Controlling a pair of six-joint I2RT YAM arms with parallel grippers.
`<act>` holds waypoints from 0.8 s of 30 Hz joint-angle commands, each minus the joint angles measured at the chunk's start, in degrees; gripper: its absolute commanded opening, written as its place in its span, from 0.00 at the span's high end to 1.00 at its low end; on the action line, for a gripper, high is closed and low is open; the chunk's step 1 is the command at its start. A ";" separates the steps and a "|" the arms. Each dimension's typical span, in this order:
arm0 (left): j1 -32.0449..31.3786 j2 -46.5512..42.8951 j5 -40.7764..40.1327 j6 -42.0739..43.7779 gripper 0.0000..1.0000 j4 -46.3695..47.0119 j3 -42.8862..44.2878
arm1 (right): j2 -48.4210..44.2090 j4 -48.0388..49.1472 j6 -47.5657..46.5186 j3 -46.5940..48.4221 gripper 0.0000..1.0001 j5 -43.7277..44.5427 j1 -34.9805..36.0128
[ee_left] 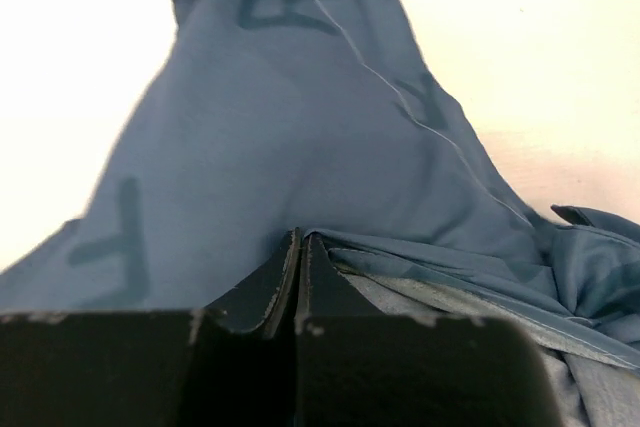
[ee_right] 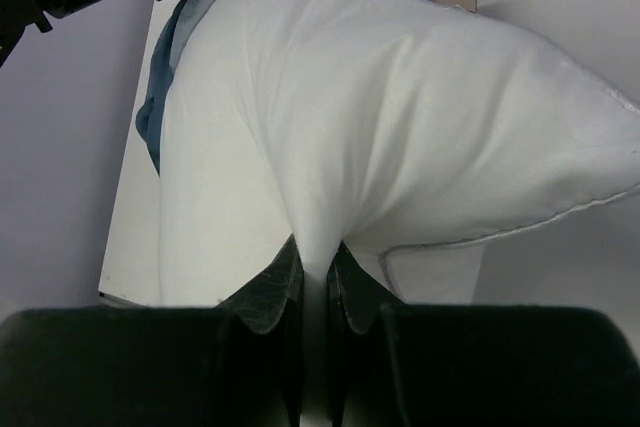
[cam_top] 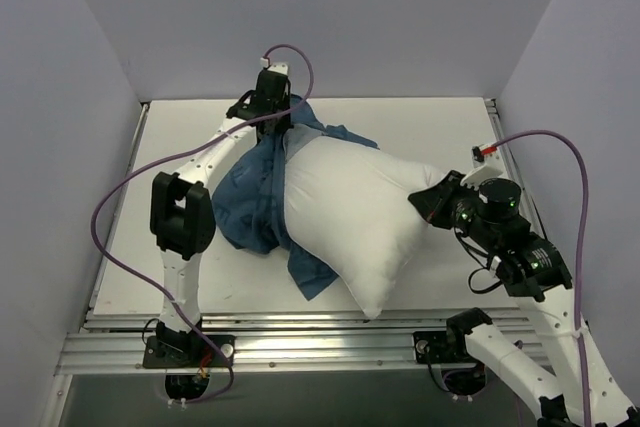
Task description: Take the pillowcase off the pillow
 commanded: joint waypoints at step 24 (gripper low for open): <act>-5.98 -31.56 3.02 -1.01 0.05 1.97 -15.24 | 14.37 3.46 -13.94 5.73 0.07 12.88 0.99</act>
